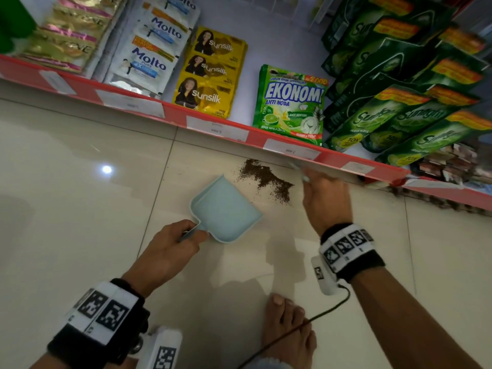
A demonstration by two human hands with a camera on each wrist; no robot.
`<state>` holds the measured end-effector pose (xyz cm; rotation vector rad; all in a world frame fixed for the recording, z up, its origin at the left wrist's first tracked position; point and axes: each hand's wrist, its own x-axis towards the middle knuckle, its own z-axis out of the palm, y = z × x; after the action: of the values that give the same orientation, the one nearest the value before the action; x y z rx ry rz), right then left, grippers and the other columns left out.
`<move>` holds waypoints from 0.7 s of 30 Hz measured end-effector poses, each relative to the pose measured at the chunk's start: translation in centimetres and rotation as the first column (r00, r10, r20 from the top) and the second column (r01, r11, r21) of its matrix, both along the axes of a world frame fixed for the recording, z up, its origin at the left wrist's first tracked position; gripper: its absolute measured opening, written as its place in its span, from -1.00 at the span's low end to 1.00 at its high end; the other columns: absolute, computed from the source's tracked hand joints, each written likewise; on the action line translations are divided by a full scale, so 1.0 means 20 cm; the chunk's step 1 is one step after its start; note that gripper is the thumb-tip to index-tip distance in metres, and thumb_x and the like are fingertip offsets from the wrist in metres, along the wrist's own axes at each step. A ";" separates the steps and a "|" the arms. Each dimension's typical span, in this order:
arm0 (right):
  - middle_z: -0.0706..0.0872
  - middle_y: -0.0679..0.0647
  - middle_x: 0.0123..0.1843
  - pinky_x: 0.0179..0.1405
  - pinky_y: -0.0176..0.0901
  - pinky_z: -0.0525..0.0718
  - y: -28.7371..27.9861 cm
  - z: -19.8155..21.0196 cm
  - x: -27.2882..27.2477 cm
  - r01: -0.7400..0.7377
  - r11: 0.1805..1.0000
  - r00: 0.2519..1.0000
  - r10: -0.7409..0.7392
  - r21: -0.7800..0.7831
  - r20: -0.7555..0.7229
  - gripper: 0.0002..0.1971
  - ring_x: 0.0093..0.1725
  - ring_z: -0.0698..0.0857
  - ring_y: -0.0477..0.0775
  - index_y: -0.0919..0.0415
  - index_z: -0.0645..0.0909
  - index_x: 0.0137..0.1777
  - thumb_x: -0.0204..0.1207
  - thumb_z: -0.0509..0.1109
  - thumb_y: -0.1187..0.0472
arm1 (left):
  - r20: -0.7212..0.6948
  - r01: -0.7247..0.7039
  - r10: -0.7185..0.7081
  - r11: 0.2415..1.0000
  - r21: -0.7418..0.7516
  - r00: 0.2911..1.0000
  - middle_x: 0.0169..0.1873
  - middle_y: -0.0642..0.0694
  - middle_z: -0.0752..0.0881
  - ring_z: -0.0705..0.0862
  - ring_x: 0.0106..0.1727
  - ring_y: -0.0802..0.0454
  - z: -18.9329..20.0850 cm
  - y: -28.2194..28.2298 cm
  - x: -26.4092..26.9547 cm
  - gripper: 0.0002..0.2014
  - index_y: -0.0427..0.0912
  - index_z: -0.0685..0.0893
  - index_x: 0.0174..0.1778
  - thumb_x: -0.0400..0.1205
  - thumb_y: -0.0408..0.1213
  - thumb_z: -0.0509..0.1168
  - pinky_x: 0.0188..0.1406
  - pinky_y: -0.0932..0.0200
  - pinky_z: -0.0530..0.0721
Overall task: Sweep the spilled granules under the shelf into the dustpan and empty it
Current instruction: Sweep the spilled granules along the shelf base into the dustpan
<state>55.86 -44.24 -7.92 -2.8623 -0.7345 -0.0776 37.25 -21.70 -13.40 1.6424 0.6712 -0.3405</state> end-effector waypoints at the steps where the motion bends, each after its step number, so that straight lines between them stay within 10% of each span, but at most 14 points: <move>1: 0.83 0.31 -0.01 -0.16 0.10 0.77 0.03 -0.02 -0.02 -0.057 0.998 0.998 0.057 0.028 -0.034 -0.61 -0.22 0.80 0.34 0.18 0.67 0.34 0.55 0.35 0.43 | 0.000 0.002 -0.002 1.000 -0.004 1.000 -0.57 0.10 0.52 0.43 -0.53 0.21 0.00 0.00 0.00 -0.71 -0.09 0.57 -0.36 0.59 -0.01 0.34 -0.39 0.12 0.41; 5: 0.80 0.20 0.20 -0.07 0.12 0.79 0.04 -0.04 -0.12 -0.201 0.972 0.968 0.216 0.119 -0.126 -0.67 -0.07 0.82 0.30 0.19 0.69 0.33 0.58 0.38 0.34 | 0.005 -0.030 0.031 0.999 -0.022 1.000 -0.56 0.09 0.50 0.42 -0.53 0.19 0.02 0.01 0.00 -0.67 -0.24 0.57 -0.29 0.60 -0.03 0.36 -0.38 0.11 0.39; 11: 0.80 0.27 -0.19 -0.42 -0.10 0.59 -0.03 0.03 -0.04 0.004 0.999 0.995 -0.009 0.048 0.098 -0.73 -0.42 0.70 0.28 0.24 0.70 0.23 0.56 0.36 0.35 | -0.009 -0.058 0.058 0.998 -0.013 0.998 -0.56 0.11 0.51 0.43 -0.49 0.15 0.04 0.04 -0.02 -0.69 -0.13 0.57 -0.32 0.52 0.06 0.34 -0.32 0.08 0.40; 16: 0.75 0.29 0.16 -0.08 0.15 0.70 0.10 -0.04 0.05 0.010 0.987 0.997 -0.021 -0.163 -0.069 -0.56 -0.03 0.75 0.43 0.16 0.53 0.46 0.58 0.24 0.35 | -0.016 -0.055 0.054 0.998 -0.018 0.998 -0.57 0.11 0.54 0.44 -0.49 0.15 0.04 0.04 -0.01 -0.54 -0.29 0.62 -0.21 0.44 0.12 0.31 -0.32 0.07 0.41; 21: 0.73 0.26 0.30 0.17 0.18 0.70 0.19 -0.04 0.06 -0.251 0.966 0.932 0.258 0.062 -0.253 -0.52 0.15 0.73 0.36 0.23 0.57 0.47 0.56 0.26 0.47 | -0.024 -0.075 0.074 0.997 -0.013 0.997 -0.55 0.10 0.51 0.43 -0.46 0.10 0.04 0.05 -0.02 -0.51 -0.36 0.59 -0.19 0.42 0.11 0.32 -0.30 0.05 0.39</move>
<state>57.05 -40.53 -8.81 -2.6500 -1.0269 0.3139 36.84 -20.76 -12.51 1.5977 0.7439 -0.3101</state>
